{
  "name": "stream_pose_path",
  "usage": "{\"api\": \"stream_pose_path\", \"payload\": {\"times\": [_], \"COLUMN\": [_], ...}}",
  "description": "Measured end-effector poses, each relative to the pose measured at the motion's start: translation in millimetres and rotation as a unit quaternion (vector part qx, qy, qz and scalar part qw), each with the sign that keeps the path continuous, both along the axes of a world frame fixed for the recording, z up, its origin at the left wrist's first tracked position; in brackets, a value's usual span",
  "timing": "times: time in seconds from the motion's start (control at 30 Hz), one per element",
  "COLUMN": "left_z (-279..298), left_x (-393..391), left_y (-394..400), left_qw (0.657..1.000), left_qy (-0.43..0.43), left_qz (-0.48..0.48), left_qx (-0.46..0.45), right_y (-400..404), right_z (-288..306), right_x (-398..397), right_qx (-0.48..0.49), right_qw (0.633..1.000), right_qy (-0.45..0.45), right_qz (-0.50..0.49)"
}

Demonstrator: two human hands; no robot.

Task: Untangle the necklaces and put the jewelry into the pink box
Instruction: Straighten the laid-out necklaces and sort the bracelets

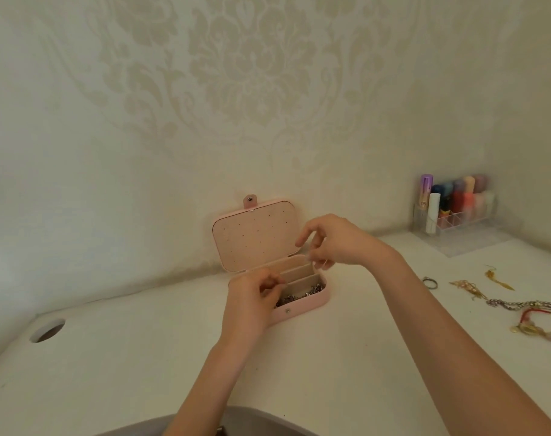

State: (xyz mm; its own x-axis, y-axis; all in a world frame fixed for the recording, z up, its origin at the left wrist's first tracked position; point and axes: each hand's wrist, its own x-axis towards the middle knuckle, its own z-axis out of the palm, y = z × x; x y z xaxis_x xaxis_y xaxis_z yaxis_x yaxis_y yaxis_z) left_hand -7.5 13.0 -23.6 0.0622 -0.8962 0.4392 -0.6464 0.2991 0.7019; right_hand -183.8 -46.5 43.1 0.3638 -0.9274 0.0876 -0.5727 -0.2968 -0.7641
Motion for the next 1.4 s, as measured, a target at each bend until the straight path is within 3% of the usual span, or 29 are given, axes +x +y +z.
{"api": "stream_pose_path", "payload": {"times": [0.2,0.4,0.53,0.67,0.87,1.0,1.17,1.4], "left_z": [-6,-9,1,-7,-14,-21,-15,-19], "left_x": [3,0,-23,-54,-125,-175,-231,-273], "left_y": [-3,0,14,20,42,59,83,96], "left_qw": [0.997,0.997,0.993,0.996,0.981,0.961,0.931,0.911], "left_qy": [-0.073,-0.058,-0.060,-0.025,-0.010,0.016,0.027,-0.004], "left_qz": [0.015,0.020,0.013,-0.072,-0.187,-0.273,-0.363,-0.413], "left_qx": [-0.028,-0.041,-0.105,-0.045,-0.049,-0.043,-0.015,-0.012], "right_y": [-7,-4,14,48,105,157,214,240], "right_z": [-17,-10,-2,1,-12,-26,-49,-73], "right_x": [12,4,-9,-36,-115,-186,-265,-291], "right_qx": [-0.001,-0.019,-0.024,-0.029,-0.035,-0.045,-0.013,0.005], "right_qw": [0.993,0.997,0.999,0.998,0.981,0.942,0.836,0.732], "right_qy": [0.118,0.078,0.024,0.003,0.016,0.065,0.138,0.248], "right_qz": [0.018,0.008,-0.019,-0.050,-0.191,-0.326,-0.530,-0.635]}}
